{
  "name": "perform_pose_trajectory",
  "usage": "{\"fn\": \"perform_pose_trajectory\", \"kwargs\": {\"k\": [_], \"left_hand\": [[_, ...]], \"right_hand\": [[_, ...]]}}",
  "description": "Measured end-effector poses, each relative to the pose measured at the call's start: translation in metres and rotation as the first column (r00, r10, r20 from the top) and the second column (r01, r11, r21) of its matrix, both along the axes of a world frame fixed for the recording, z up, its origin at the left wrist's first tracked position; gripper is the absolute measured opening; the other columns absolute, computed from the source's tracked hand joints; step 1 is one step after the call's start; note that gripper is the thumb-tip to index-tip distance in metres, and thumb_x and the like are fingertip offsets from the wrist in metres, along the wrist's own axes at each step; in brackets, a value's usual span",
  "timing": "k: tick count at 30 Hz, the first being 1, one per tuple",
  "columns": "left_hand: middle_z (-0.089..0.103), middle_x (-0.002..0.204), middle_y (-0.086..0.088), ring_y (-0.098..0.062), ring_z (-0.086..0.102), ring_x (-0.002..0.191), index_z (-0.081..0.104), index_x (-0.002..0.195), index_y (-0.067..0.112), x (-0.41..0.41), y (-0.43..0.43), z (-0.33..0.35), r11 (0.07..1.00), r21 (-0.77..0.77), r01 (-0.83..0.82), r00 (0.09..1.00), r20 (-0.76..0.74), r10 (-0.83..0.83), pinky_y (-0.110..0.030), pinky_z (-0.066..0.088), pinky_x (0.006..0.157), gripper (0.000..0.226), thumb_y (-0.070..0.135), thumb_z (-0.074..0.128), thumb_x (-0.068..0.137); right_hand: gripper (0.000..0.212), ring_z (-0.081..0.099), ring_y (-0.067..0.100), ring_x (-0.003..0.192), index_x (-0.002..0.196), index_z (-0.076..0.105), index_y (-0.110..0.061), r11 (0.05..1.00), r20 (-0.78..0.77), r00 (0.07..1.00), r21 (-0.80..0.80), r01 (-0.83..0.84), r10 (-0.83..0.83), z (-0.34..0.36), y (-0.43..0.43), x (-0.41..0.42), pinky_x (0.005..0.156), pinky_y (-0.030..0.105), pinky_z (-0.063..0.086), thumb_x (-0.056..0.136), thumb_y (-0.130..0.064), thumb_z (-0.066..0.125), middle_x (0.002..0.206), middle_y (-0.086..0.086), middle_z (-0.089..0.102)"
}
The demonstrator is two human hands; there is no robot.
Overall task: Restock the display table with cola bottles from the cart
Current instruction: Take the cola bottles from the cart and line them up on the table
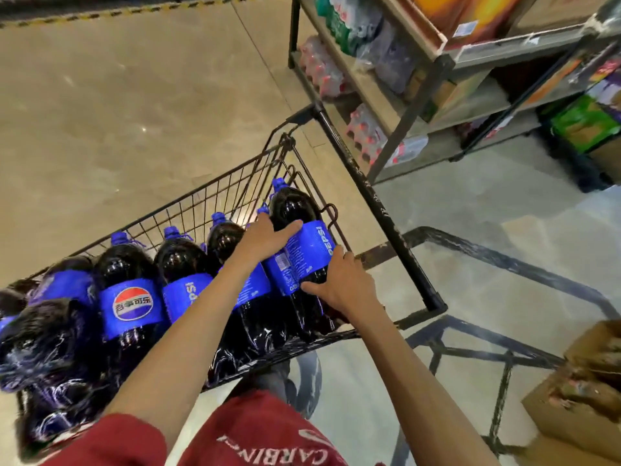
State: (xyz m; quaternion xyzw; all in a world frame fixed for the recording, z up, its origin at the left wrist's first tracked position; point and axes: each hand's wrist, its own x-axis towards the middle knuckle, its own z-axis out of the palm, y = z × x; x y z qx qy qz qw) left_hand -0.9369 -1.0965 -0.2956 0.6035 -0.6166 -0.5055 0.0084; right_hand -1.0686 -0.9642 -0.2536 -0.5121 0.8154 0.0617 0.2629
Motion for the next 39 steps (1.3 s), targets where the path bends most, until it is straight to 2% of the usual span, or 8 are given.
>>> {"fn": "perform_pose_trajectory", "kwargs": {"k": [3,10,20,26,30,33,36,39], "left_hand": [[0.045,0.152,-0.009,-0.030,0.049,0.135,0.023,0.156,0.010,-0.011,-0.007,-0.005,0.978,0.134,-0.161,0.979,-0.104,0.175,-0.045,0.046,0.108,0.121,0.080,0.069,0.069],[0.051,0.143,-0.006,-0.028,0.054,0.129,0.022,0.151,0.021,-0.035,-0.018,-0.019,0.937,0.169,-0.304,0.931,-0.153,0.330,-0.049,0.049,0.105,0.144,0.091,0.073,0.036],[0.058,0.116,0.007,-0.013,0.063,0.102,0.037,0.123,0.030,-0.041,-0.006,-0.016,0.838,0.163,-0.521,0.780,-0.307,0.545,-0.043,0.056,0.093,0.101,0.059,0.091,0.043],[0.053,0.125,0.008,-0.011,0.057,0.114,0.034,0.125,0.033,-0.039,0.012,-0.003,0.855,0.059,-0.516,0.776,-0.390,0.496,-0.039,0.051,0.100,0.099,0.055,0.093,0.049],[0.054,0.125,0.010,-0.006,0.058,0.113,0.035,0.124,0.036,-0.037,0.026,0.008,0.834,0.017,-0.552,0.749,-0.430,0.505,-0.033,0.051,0.097,0.095,0.046,0.095,0.050],[0.053,0.129,0.008,-0.004,0.057,0.114,0.034,0.129,0.034,-0.036,0.038,0.019,0.817,-0.003,-0.576,0.733,-0.444,0.515,-0.026,0.049,0.094,0.100,0.043,0.095,0.051],[0.054,0.126,0.012,0.000,0.058,0.111,0.033,0.131,0.032,-0.035,0.049,0.026,0.810,-0.028,-0.586,0.734,-0.441,0.516,-0.020,0.047,0.087,0.094,0.028,0.097,0.061],[0.053,0.124,0.016,0.001,0.057,0.110,0.033,0.134,0.030,-0.037,0.055,0.033,0.796,-0.084,-0.600,0.741,-0.433,0.513,-0.023,0.048,0.090,0.095,0.028,0.096,0.063]], "right_hand": [[0.104,0.047,0.034,0.130,0.147,0.029,-0.004,0.998,0.000,0.998,-0.026,0.057,-0.057,-0.010,-0.006,0.000,0.095,0.043,0.048,0.077,-0.068,0.072,0.142,0.015,0.043],[0.104,0.049,0.029,0.119,0.140,0.038,-0.007,0.984,-0.054,0.989,-0.119,0.131,-0.138,-0.022,-0.013,0.010,0.087,0.040,0.049,0.068,-0.075,0.072,0.131,0.009,0.046],[0.107,0.046,0.024,0.122,0.148,0.031,-0.012,0.987,0.030,0.996,-0.131,0.091,-0.087,-0.023,-0.008,-0.001,0.092,0.038,0.049,0.071,-0.076,0.069,0.134,0.005,0.043],[0.102,0.052,0.010,0.117,0.146,0.030,-0.036,0.982,0.376,0.924,-0.131,0.134,-0.076,-0.017,0.002,-0.028,0.088,0.035,0.053,0.064,-0.077,0.074,0.131,-0.012,0.051],[0.093,0.062,-0.006,0.101,0.139,0.030,-0.047,0.990,0.599,0.797,-0.053,0.133,-0.075,-0.012,0.001,-0.043,0.085,0.025,0.055,0.067,-0.056,0.087,0.119,-0.027,0.056],[0.088,0.063,-0.012,0.096,0.135,0.033,-0.045,0.993,0.725,0.683,0.013,0.115,-0.089,-0.016,0.004,-0.056,0.078,0.014,0.053,0.070,-0.041,0.092,0.119,-0.023,0.060],[0.088,0.067,-0.004,0.099,0.135,0.040,-0.039,0.993,0.792,0.600,0.061,0.102,-0.110,-0.024,0.010,-0.067,0.084,0.024,0.058,0.066,-0.040,0.095,0.122,-0.016,0.063],[0.085,0.067,-0.002,0.099,0.127,0.046,-0.042,0.996,0.800,0.596,0.035,0.077,-0.074,-0.032,0.010,-0.072,0.087,0.030,0.059,0.056,-0.050,0.093,0.121,-0.014,0.065]]}}
